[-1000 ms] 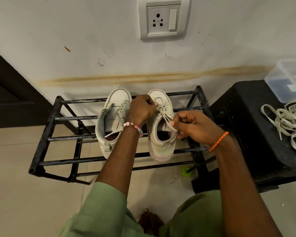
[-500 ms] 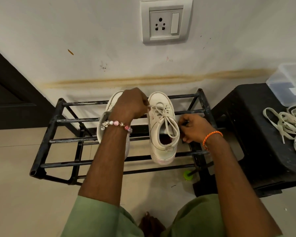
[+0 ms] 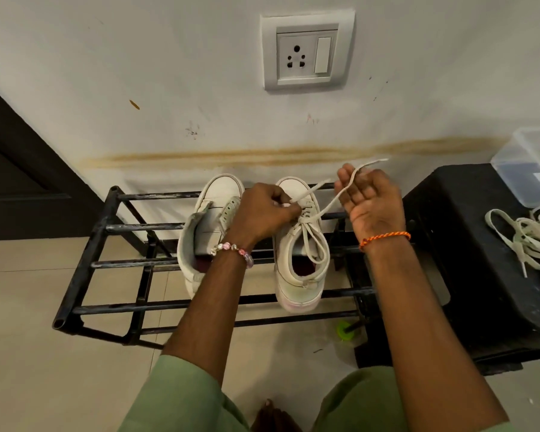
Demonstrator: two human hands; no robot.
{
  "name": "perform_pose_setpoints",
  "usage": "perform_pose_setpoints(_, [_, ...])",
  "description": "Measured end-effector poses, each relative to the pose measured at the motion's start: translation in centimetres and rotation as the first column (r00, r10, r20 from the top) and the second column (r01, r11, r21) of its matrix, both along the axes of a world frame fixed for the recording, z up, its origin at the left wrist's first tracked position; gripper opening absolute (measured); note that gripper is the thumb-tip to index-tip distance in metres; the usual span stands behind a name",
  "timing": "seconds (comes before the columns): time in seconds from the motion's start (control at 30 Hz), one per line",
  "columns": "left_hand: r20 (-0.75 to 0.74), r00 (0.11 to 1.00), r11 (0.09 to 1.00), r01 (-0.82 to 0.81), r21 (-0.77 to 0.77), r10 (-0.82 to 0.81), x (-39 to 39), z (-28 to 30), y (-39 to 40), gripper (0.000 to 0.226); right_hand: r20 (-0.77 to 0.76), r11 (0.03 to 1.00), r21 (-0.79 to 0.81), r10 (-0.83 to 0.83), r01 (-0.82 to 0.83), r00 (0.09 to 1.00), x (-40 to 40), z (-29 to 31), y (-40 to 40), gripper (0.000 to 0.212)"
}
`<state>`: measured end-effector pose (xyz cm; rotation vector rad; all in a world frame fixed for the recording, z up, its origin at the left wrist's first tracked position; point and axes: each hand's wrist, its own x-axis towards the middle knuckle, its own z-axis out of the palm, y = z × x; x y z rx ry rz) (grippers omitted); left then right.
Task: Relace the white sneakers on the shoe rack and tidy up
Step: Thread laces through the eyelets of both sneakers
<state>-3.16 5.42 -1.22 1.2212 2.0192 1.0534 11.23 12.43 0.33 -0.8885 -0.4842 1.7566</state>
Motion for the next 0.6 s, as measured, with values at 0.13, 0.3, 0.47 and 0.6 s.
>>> perform_pose_setpoints(0.13, [0.235,0.972,0.992,-0.002,0.124,-0.028,-0.8,0.3,0.4,0.024,0.158,0.99,0.121,-0.092,0.073,0.983,-0.7,0.3,0.6,0.016])
perform_pose_setpoints(0.3, [0.198,0.979,0.993,0.018,0.12,-0.042,-2.2,-0.1,0.1,0.022,0.425,0.931,0.364,-0.136,-0.032,0.895,-1.9,-0.6,0.7,0.017])
perform_pose_setpoints(0.47, [0.07,0.994,0.995,0.091,-0.046,-0.087,-2.1,0.1,0.1,0.016,0.833,0.75,0.458,-0.175,-0.477,0.525,-3.4,-2.8,0.8,0.02])
perform_pose_setpoints(0.6, [-0.066,0.992,0.993,0.108,-0.048,-0.112,-1.6,0.8,-0.2,0.023,0.93,0.693,0.366,-0.259,-0.621,0.26,-3.5,-4.0,0.4,0.032])
